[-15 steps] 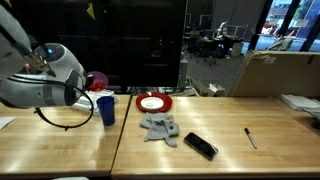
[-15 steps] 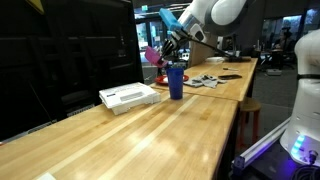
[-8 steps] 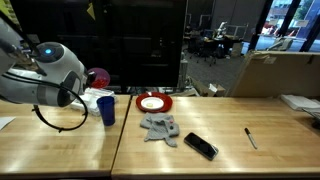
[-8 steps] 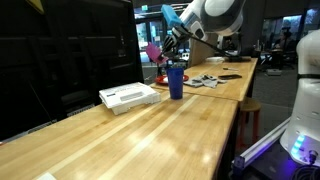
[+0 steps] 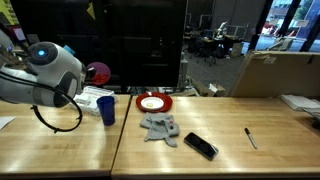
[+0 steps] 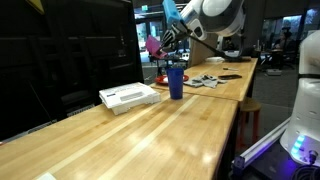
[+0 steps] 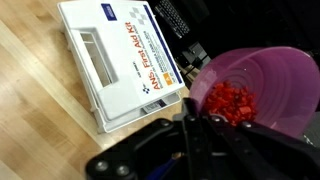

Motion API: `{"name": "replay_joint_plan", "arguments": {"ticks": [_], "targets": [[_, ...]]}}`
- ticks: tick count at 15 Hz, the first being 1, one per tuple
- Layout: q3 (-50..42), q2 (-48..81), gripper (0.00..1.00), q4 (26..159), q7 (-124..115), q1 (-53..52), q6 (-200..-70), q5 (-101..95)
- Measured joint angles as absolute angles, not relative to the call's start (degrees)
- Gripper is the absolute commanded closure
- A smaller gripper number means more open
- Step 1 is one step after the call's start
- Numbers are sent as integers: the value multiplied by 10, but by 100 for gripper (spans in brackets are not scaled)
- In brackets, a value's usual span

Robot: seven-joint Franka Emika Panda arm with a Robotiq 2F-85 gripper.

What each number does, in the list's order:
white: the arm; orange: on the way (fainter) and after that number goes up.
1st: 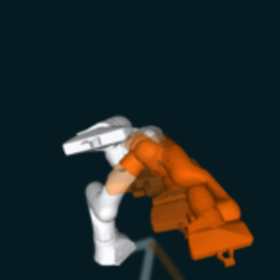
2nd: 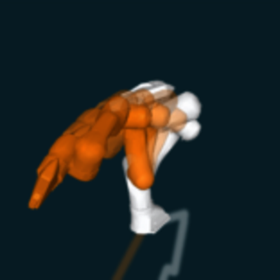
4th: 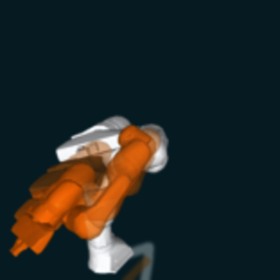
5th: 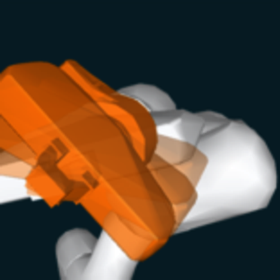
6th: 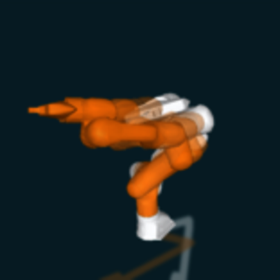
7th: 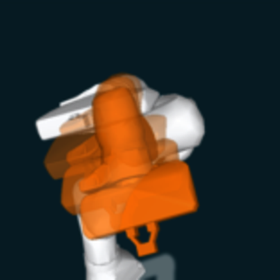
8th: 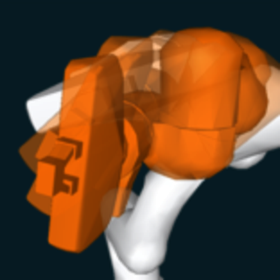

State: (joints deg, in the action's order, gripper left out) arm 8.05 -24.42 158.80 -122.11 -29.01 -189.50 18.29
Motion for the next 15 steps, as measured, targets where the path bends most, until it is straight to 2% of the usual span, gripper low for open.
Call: {"name": "replay_joint_plan", "arguments": {"ticks": [7,11,15], "targets": [[125,-244,99,1588,-1215,-262,-1927,214],[181,-244,96,1588,-1187,-219,-1924,263],[187,-244,96,1588,-1187,-212,-1923,264]]}}
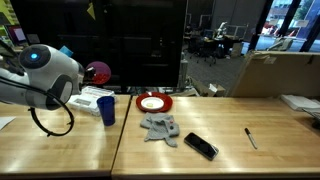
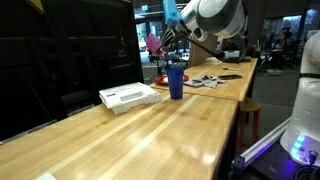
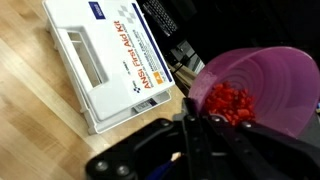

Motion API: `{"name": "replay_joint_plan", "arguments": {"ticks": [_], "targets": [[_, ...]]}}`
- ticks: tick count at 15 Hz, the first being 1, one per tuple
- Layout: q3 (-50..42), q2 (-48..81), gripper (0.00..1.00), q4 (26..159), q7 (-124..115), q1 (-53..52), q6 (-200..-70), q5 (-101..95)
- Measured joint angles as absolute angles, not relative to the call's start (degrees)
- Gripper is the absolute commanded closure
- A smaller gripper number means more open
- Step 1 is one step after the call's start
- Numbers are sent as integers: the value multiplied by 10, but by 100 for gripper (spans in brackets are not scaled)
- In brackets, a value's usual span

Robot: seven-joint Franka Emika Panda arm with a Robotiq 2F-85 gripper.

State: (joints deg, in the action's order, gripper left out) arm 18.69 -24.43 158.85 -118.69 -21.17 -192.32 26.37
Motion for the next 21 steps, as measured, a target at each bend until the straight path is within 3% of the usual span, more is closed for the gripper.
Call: {"name": "replay_joint_plan", "arguments": {"ticks": [15,21], "targets": [[186,-234,99,1589,-1190,-220,-1910,261],[138,-234,99,1584,-1202,-305,-1910,262]]}}
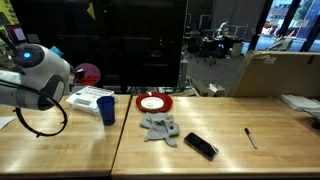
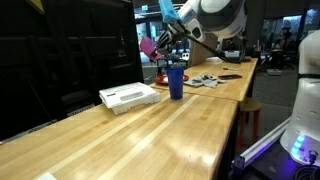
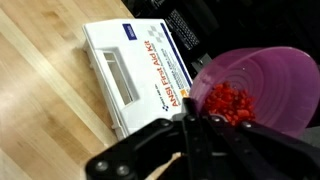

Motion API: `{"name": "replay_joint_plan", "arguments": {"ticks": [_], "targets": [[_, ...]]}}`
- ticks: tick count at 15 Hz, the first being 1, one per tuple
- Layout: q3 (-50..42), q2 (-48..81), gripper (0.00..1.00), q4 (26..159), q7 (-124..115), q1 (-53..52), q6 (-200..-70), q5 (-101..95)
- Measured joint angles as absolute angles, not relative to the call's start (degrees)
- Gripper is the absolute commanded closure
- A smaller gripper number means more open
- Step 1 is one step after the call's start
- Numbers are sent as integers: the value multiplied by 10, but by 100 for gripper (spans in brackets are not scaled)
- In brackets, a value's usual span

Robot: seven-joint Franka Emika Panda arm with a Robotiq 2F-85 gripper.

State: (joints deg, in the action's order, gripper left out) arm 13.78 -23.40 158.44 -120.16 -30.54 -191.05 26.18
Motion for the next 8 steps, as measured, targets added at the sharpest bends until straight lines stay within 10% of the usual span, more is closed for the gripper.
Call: {"name": "replay_joint_plan", "arguments": {"ticks": [8], "targets": [[93,-235,99,1580,-1239,-375,-1873,274]]}}
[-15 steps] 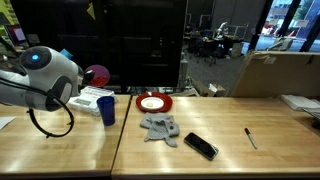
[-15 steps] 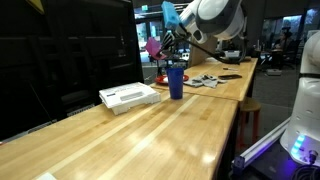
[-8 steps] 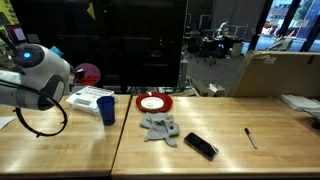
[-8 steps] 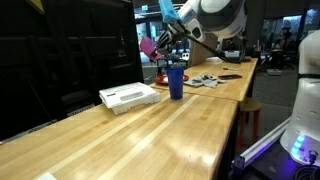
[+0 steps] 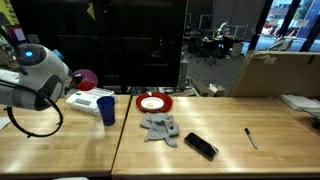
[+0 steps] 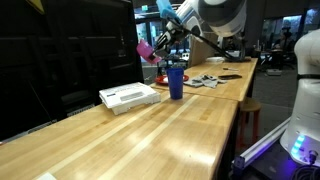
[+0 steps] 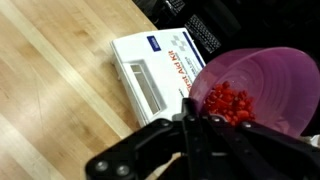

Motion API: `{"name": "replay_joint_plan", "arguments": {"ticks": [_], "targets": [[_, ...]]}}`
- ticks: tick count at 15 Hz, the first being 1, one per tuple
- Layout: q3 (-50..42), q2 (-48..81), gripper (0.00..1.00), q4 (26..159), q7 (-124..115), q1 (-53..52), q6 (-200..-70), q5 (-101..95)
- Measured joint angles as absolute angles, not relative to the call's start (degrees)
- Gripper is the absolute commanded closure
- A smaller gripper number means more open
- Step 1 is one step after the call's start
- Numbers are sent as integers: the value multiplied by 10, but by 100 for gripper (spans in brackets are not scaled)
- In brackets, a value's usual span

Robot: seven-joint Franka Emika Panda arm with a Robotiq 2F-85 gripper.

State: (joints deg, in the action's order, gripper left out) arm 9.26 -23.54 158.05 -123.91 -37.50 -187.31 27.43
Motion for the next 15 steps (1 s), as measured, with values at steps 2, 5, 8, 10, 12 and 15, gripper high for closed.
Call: {"name": "replay_joint_plan", "arguments": {"ticks": [2,5,8,10,12,15], "targets": [[102,-236,99,1584,-1256,-354,-1836,282],[152,-239,96,1591,-1286,-282,-1778,278],[198,-241,99,1589,-1297,-224,-1755,274],[200,-241,99,1590,-1298,-222,-1754,274],[200,-239,99,1589,-1296,-222,-1754,271],[200,-234,99,1587,-1294,-221,-1754,256]]}}
